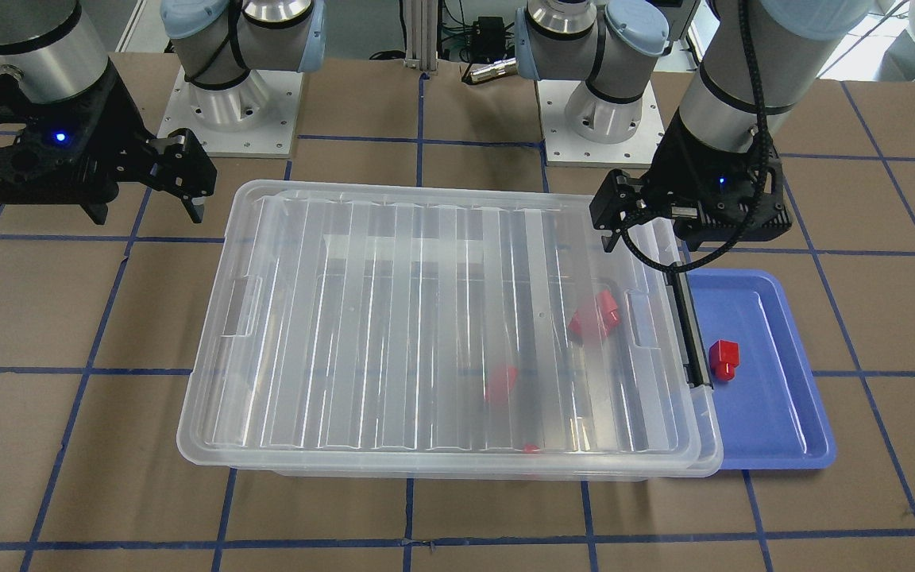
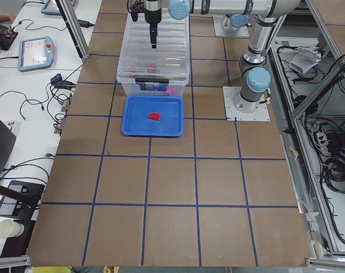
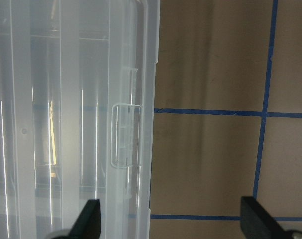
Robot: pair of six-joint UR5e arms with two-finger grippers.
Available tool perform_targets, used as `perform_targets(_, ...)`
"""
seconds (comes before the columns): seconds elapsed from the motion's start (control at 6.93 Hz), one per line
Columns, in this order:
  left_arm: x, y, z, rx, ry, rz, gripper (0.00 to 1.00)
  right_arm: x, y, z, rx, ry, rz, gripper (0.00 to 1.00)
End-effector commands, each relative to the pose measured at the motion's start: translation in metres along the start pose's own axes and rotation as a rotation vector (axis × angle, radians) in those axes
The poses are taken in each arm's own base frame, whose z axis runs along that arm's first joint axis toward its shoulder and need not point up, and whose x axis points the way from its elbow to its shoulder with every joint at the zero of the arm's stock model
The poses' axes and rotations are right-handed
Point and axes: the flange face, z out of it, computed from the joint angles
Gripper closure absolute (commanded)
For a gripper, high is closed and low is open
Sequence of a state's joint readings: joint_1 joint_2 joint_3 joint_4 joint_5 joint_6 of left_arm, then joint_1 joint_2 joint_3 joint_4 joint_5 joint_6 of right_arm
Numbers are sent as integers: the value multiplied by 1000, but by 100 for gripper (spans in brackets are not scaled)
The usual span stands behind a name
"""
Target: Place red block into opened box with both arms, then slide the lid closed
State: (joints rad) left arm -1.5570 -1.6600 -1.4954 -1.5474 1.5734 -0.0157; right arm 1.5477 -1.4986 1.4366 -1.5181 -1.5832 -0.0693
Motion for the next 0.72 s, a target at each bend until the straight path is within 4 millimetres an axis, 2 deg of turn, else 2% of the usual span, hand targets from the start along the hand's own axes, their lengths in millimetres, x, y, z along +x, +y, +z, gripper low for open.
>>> perform_targets(0.0,0,0,0,0,0,0,0,0,0,1,-3,-2,0,0)
perform_targets(0.58,1,0,2,-8,-1,2,0,3,-2,4,1,2,-3,0)
